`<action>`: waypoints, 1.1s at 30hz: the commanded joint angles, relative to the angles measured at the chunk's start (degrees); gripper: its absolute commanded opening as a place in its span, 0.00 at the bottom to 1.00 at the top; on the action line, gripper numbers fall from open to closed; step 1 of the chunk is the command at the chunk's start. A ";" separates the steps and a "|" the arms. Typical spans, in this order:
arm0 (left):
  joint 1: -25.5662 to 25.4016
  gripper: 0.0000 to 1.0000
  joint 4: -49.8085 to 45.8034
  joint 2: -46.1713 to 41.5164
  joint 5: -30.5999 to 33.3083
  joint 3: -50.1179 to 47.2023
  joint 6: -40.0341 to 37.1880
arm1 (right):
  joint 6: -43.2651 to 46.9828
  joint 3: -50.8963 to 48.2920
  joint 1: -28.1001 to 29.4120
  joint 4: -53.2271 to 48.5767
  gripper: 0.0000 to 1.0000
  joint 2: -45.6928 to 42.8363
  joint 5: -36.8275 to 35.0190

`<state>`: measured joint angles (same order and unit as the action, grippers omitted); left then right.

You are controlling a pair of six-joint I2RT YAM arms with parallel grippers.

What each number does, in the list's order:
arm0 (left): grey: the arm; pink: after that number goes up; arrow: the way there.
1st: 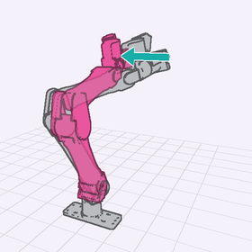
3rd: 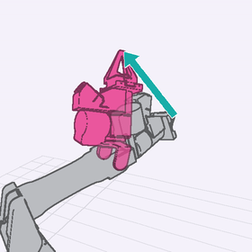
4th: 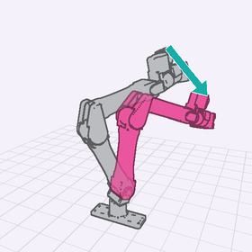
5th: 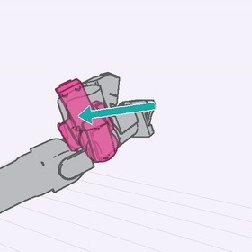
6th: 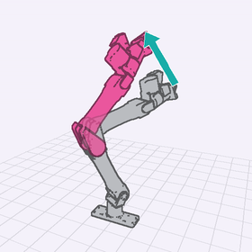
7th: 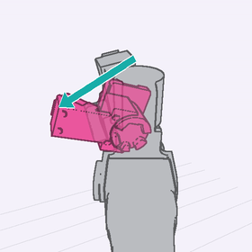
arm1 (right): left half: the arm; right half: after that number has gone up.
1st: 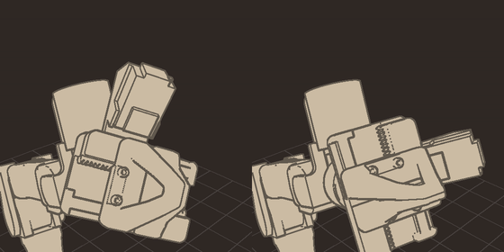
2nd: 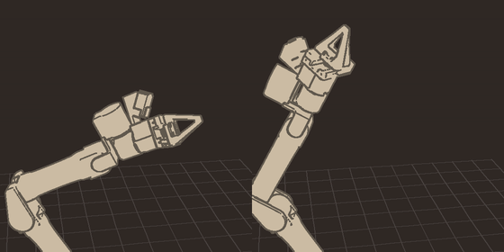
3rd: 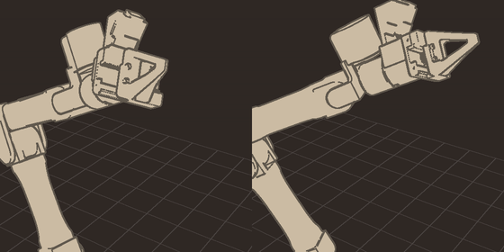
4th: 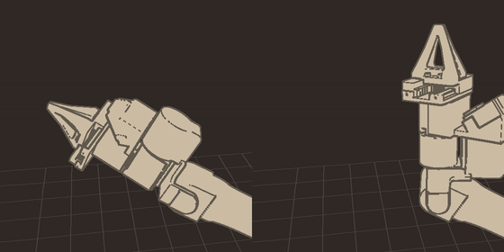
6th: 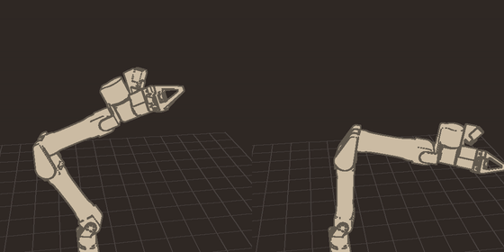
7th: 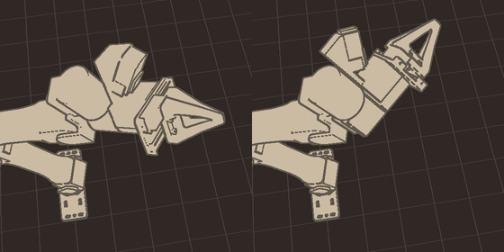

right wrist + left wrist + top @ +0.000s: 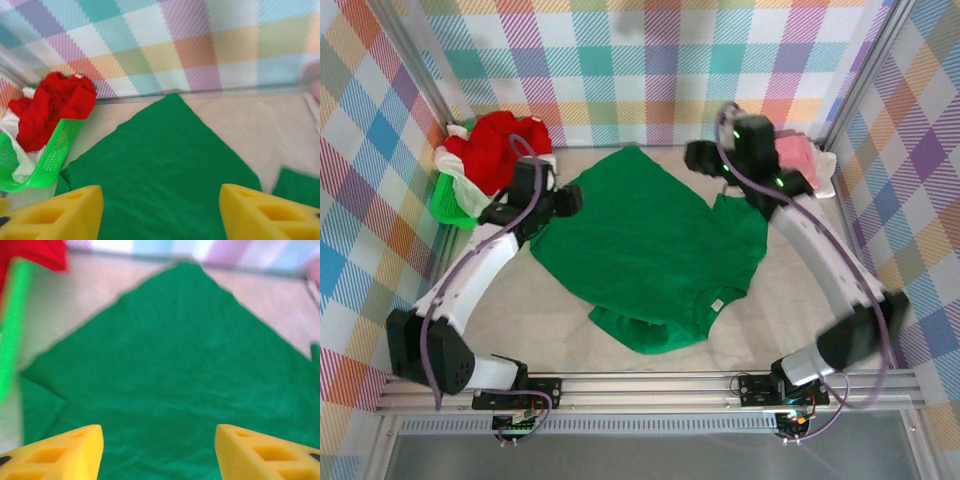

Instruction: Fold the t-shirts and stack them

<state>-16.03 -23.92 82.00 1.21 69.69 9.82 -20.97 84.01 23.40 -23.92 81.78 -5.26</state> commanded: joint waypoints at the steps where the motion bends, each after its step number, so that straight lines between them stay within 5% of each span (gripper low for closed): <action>1: 1.18 0.54 3.97 10.86 -6.99 -0.95 1.69 | -7.21 -12.59 -2.41 0.74 0.48 2.00 -2.69; 5: 2.38 0.47 2.61 22.14 -8.23 5.68 2.90 | -8.58 -17.79 -4.35 -0.35 0.24 2.14 -2.56; 13: 5.76 0.44 3.84 28.19 -11.67 1.76 10.83 | -10.29 -15.25 -4.42 0.33 0.24 15.00 0.54; 28: 5.53 0.36 3.83 -4.14 -8.83 -35.43 27.12 | -10.71 4.13 -1.67 0.24 0.22 41.94 9.79; 33: 4.40 0.36 -3.95 -20.86 -7.39 -39.11 28.28 | -8.84 16.90 0.66 -2.51 0.22 51.53 13.15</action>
<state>-10.68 -22.70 67.22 -7.38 30.52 35.66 -30.87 96.49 22.52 -23.97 128.75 4.80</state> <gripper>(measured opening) 0.362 0.223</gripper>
